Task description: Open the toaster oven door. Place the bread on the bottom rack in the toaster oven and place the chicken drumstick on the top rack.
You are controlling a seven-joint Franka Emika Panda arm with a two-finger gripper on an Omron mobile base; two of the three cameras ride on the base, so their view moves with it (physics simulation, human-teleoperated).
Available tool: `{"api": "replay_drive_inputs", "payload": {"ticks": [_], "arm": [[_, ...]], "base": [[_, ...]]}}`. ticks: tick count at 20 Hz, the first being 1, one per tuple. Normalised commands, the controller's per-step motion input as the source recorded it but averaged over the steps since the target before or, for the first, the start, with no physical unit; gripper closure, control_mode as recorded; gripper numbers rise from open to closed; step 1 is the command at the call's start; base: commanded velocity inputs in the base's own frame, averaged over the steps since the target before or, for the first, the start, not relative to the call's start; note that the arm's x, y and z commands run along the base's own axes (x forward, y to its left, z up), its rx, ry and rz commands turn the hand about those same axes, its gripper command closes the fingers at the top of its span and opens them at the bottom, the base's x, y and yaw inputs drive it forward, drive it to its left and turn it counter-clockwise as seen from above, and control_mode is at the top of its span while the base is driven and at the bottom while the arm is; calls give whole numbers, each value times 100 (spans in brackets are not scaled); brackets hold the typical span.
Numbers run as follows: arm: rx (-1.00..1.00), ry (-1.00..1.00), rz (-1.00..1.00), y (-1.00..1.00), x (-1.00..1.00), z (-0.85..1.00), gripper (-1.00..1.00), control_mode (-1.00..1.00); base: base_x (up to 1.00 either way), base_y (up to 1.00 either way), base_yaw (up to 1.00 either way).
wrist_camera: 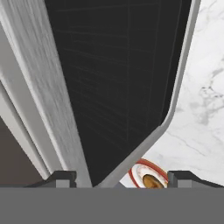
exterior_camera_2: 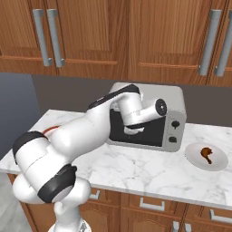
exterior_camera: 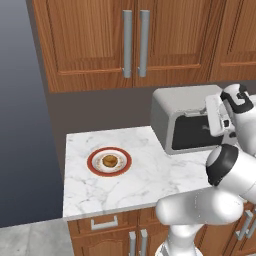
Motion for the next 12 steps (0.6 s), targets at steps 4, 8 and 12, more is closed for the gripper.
{"api": "replay_drive_inputs", "payload": {"ticks": [4,8,12], "arm": [[0,0,0,0,24,0,-100,-100],[0,-2,0,0,6,0,-100,-100],[1,0,0,0,5,-2,-100,-100]], "base": [[0,0,0],[0,0,0],[0,0,0]]}}
